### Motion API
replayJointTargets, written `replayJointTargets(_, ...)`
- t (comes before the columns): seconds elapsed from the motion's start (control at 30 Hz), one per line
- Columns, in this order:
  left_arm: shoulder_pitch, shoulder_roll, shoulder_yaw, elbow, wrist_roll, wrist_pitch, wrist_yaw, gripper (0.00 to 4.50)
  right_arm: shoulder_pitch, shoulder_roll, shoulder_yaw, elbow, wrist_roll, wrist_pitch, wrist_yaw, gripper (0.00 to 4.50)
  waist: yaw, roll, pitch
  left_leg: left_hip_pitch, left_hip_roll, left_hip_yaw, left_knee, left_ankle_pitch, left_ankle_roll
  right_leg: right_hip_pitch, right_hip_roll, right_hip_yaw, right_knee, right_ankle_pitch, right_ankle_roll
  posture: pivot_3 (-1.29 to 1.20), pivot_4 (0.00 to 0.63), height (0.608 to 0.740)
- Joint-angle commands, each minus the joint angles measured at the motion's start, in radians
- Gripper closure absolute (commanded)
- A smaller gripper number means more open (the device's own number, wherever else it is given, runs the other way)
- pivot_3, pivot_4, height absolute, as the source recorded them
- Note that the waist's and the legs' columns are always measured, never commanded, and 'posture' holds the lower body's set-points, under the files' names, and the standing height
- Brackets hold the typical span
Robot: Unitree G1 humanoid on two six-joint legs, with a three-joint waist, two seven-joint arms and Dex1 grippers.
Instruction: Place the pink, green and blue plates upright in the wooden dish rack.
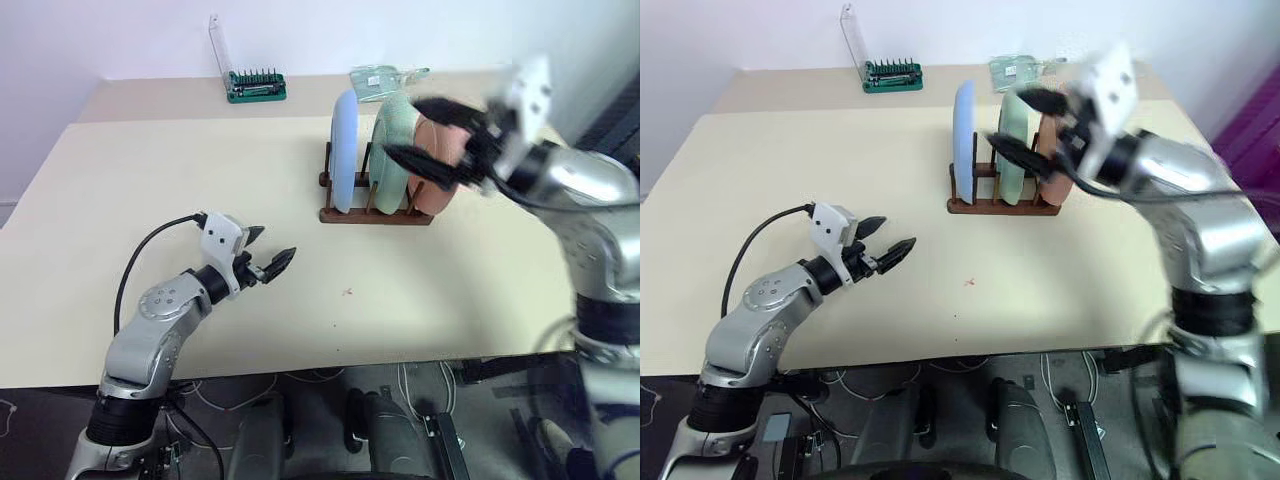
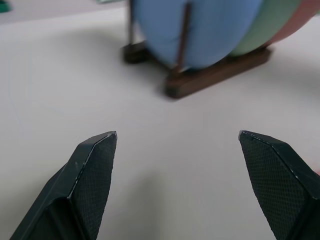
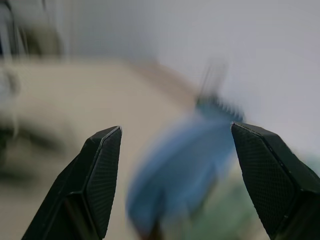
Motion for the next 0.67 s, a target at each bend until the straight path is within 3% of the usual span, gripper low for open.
replayJointTargets(0.03,-0.009,0.008,0.037,0.016,0.023,-0.050,0.000,0.47,0.106,-0.038,-0.134,0.047,0.029,-0.041,0.069,0.96,-0.003,0.000,0.000,0.000,0.000,0.000,0.000,0.000,0.000,0.000,0.000,0.000,0.000,0.000,0.000,0.00,0.150,0.730)
replayJointTargets(0.2,-0.011,0.020,0.050,0.072,0.064,-0.089,0.005,0.47,0.294,-0.023,-0.120,0.132,-0.102,-0.183,0.071,0.96,-0.003,0.000,0.000,0.001,0.001,-0.001,0.000,0.000,-0.001,0.000,0.001,0.000,0.000,0.000,-0.001,0.00,0.150,0.730)
replayJointTargets(0.43,0.004,0.025,0.058,0.108,0.122,-0.114,0.037,0.47,0.277,0.076,-0.055,0.205,-0.171,-0.295,0.014,0.96,-0.002,0.000,0.000,0.001,0.001,0.000,0.000,0.000,0.000,0.000,0.001,0.000,0.000,0.000,-0.001,0.00,0.150,0.730)
replayJointTargets(0.67,0.019,0.015,0.061,0.115,0.152,-0.121,0.067,0.47,0.247,0.103,-0.007,0.236,-0.211,-0.340,0.005,0.96,0.000,0.000,0.000,0.001,0.000,0.000,0.000,0.000,0.000,0.000,0.000,0.000,0.000,0.000,-0.001,0.00,0.150,0.730)
